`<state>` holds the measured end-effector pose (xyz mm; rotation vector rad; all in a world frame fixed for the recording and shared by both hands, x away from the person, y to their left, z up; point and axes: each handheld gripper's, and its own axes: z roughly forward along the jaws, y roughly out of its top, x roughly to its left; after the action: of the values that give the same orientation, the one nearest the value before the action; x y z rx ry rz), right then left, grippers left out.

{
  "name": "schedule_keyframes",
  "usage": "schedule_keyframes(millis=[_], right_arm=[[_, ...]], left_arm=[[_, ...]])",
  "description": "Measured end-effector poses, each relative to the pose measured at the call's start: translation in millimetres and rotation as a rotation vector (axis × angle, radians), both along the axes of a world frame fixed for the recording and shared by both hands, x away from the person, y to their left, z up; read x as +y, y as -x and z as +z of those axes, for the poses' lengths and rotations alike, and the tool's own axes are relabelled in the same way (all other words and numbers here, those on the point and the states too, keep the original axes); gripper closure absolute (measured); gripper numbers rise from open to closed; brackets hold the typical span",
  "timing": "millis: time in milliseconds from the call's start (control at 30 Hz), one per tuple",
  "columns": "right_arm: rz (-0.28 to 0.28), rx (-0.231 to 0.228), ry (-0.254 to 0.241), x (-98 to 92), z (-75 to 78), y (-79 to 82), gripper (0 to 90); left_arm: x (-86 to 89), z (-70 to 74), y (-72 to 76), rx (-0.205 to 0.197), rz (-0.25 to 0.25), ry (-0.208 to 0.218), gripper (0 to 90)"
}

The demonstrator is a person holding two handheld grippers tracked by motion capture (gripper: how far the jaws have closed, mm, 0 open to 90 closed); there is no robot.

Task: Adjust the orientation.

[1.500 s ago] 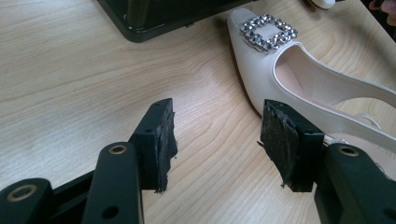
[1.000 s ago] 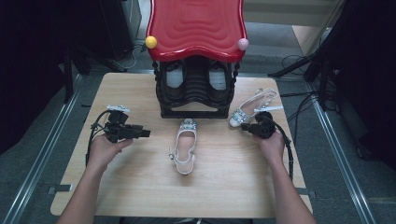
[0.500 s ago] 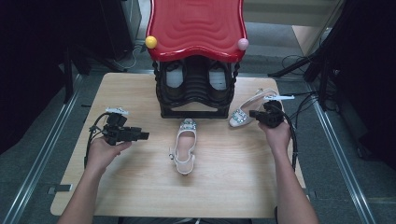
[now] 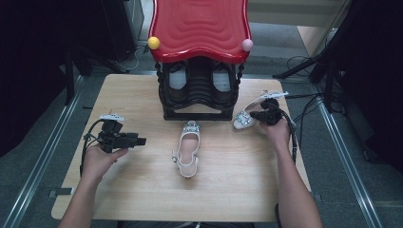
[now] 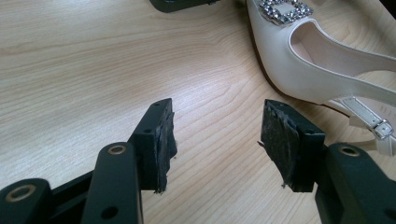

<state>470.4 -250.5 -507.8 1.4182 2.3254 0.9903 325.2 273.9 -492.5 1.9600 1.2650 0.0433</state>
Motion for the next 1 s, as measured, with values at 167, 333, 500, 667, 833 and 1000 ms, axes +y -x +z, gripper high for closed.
schedule_keyframes(millis=[167, 333, 500, 667, 833, 1000], right_arm=[[0.023, 0.025, -0.029, 2.4, 0.7, -1.2, 90.0], [0.064, 0.050, -0.050, 6.3, 1.1, 1.2, 90.0], [0.089, 0.084, -0.074, 13.4, 1.8, 7.4, 90.0], [0.129, 0.102, -0.086, 26.4, 1.9, 16.8, 90.0], [0.163, 0.118, -0.111, 39.2, 0.5, 24.9, 90.0], [0.185, 0.105, -0.128, 49.8, 1.7, 34.0, 90.0]], left_arm=[[3.6, 0.4, 2.5, -0.007, 0.016, 0.008, 44.7], [4.2, 0.4, 2.2, -0.006, 0.014, 0.004, 44.7], [2.9, 0.7, 1.3, -0.011, 0.009, 0.004, 44.7], [1.3, 1.2, -0.9, -0.009, 0.003, 0.006, 44.7], [-1.1, 2.2, -4.8, -0.012, -0.005, 0.004, 44.7], [-6.2, 2.7, -9.9, -0.015, -0.016, 0.004, 44.8]])
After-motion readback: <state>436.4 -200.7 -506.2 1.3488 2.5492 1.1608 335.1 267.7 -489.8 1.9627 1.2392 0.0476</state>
